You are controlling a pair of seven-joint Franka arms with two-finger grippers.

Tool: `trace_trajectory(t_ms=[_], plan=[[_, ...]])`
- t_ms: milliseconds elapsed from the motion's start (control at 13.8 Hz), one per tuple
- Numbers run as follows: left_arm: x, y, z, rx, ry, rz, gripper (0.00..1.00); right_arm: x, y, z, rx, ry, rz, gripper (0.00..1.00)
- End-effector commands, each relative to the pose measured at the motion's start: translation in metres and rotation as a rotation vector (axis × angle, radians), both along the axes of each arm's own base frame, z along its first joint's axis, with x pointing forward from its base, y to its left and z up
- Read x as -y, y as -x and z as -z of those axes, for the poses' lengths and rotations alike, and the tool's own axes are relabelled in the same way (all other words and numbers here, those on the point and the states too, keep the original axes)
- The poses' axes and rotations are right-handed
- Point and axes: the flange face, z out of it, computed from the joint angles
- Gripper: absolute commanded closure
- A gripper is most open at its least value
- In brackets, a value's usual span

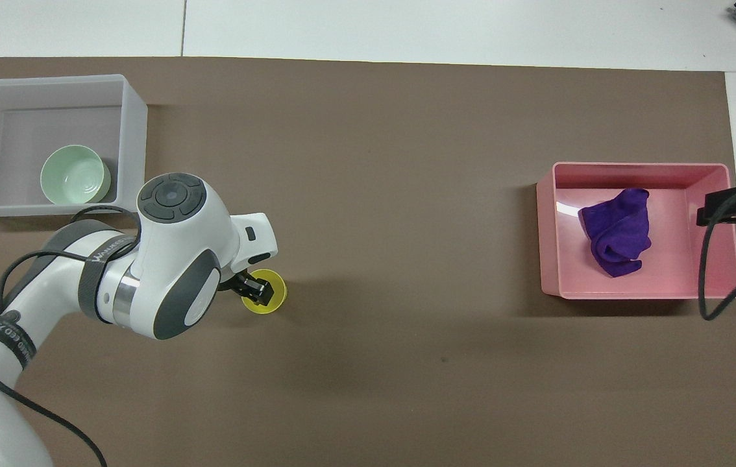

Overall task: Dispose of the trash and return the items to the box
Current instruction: 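Carry the yellow cup with the left gripper into the clear box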

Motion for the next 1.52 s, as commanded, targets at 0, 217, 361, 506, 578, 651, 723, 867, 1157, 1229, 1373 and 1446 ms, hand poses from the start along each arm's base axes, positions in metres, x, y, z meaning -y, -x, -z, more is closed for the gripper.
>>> trace_trajectory(t_ms=[0,217,361,506,578,651,723,867,1157,1229,1373,1446], plan=[[0.006,0.001,0.004,-0.016,0.049,-0.037,0.86,0.001,0.005,0.001,-0.010,-0.006,-0.014,0.00],[0.008,0.002,0.011,-0.031,0.055,-0.043,1.00,0.001,0.005,0.001,-0.010,-0.006,-0.014,0.00],[0.011,0.001,0.002,-0.029,0.057,-0.036,1.00,0.001,0.005,0.001,-0.010,-0.006,-0.014,0.00],[0.004,-0.012,-0.029,-0.042,0.056,-0.044,1.00,0.001,0.005,0.001,-0.010,-0.006,-0.014,0.00],[-0.002,-0.023,-0.052,-0.048,0.057,-0.055,1.00,0.001,0.005,0.001,-0.010,-0.006,-0.014,0.00],[-0.013,-0.035,-0.077,-0.046,0.058,-0.077,1.00,0.001,0.005,0.001,-0.010,-0.006,-0.014,0.00],[-0.032,-0.050,-0.101,-0.033,0.065,-0.098,1.00,0.001,0.005,0.001,-0.010,-0.006,-0.014,0.00],[-0.095,-0.084,-0.137,0.023,0.099,-0.145,1.00,0.001,0.005,0.001,-0.010,-0.006,-0.014,0.00],[-0.215,-0.130,-0.162,0.124,0.091,-0.055,1.00,0.001,0.005,0.001,-0.010,-0.006,-0.014,0.00],[-0.236,-0.137,-0.162,0.138,0.063,-0.021,1.00,0.001,0.005,0.001,-0.010,-0.006,-0.014,0.00],[-0.265,-0.149,-0.156,0.165,0.052,-0.012,1.00,0.001,0.005,0.001,-0.010,-0.006,-0.014,0.00],[-0.270,-0.157,-0.150,0.183,0.044,-0.019,1.00,0.001,0.005,0.001,-0.010,-0.006,-0.014,0.00]])
